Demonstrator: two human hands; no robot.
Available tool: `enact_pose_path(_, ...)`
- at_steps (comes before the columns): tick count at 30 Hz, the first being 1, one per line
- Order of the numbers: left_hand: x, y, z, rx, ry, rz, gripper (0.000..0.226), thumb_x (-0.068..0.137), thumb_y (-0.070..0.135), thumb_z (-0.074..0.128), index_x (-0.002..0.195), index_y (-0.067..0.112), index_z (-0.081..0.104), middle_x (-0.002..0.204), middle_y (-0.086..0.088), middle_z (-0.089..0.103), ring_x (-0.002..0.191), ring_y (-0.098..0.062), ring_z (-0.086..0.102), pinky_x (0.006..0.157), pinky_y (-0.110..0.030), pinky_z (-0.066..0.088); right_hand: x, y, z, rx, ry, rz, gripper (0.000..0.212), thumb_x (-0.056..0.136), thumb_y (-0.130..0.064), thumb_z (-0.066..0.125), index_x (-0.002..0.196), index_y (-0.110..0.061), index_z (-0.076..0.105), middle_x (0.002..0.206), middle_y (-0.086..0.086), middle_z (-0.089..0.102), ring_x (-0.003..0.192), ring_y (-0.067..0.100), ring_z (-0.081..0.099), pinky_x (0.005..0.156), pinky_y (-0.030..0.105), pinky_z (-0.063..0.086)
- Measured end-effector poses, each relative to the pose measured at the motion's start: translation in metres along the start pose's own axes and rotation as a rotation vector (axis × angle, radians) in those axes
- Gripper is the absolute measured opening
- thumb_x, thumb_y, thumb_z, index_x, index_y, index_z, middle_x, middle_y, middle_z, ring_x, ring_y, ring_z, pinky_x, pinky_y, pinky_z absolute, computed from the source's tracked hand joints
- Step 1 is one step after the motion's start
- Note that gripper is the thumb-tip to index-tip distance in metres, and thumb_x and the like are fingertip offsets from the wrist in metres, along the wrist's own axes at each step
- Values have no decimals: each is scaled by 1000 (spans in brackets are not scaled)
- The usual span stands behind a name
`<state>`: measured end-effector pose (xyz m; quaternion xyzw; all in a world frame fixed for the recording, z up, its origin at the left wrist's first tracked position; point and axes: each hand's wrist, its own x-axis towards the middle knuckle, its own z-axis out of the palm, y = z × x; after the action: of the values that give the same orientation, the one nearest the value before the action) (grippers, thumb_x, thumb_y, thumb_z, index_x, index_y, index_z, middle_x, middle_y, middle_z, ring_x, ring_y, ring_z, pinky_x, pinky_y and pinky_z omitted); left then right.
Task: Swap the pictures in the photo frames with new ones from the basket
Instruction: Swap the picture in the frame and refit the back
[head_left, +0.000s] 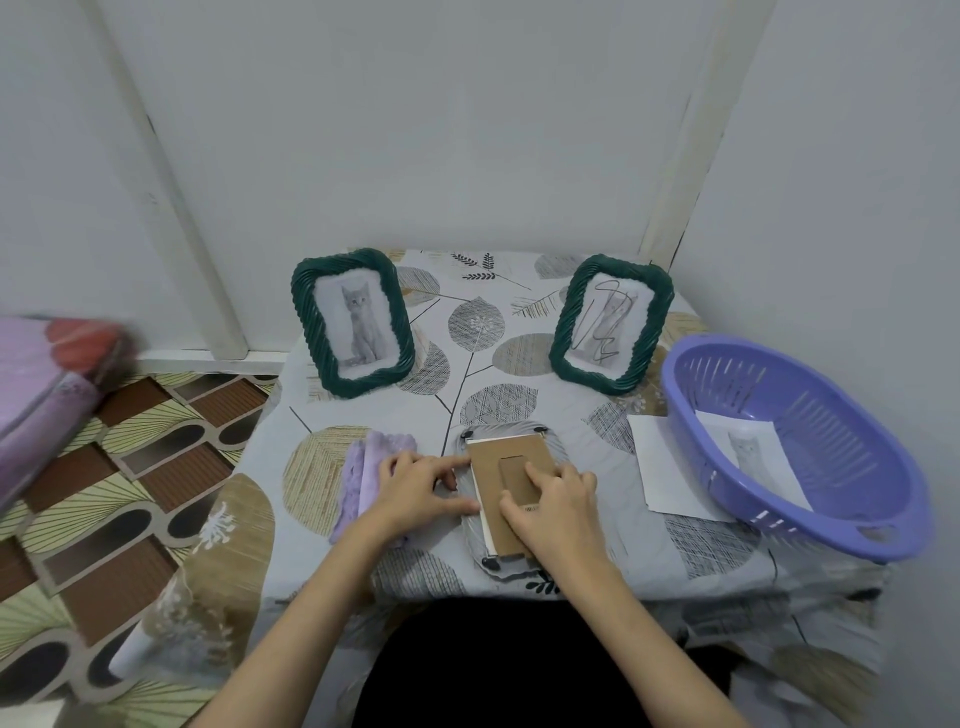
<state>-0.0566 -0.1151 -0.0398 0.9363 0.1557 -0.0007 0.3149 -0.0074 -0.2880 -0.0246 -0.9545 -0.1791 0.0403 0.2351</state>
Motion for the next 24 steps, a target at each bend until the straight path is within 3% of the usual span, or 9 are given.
enact_pose_path(10,0,1,-1,1,-15,-8,68,72,51,70,134,41,43,88,23,50,104,-9,30,89,-25,13,4,-4,7,-48,14,-11,55,81,-50,53,128,-20,52,119,17,50,112,32,36,98,39,36)
enact_pose_path(18,4,7,-2,114,-21,-36,61,78,53,63,134,44,41,111,7,57,118,-19,37,96,-34,18,13,3,4,-33,-53,-15,66,76,-58,57,132,-23,49,121,13,46,113,30,35,101,38,34)
enact_pose_path(24,3,12,3,207,78,51,51,84,56,54,131,39,47,141,8,38,128,-21,27,103,-35,19,23,12,-17,92,-216,-40,59,80,-49,61,130,-20,51,126,14,46,122,31,37,106,34,31)
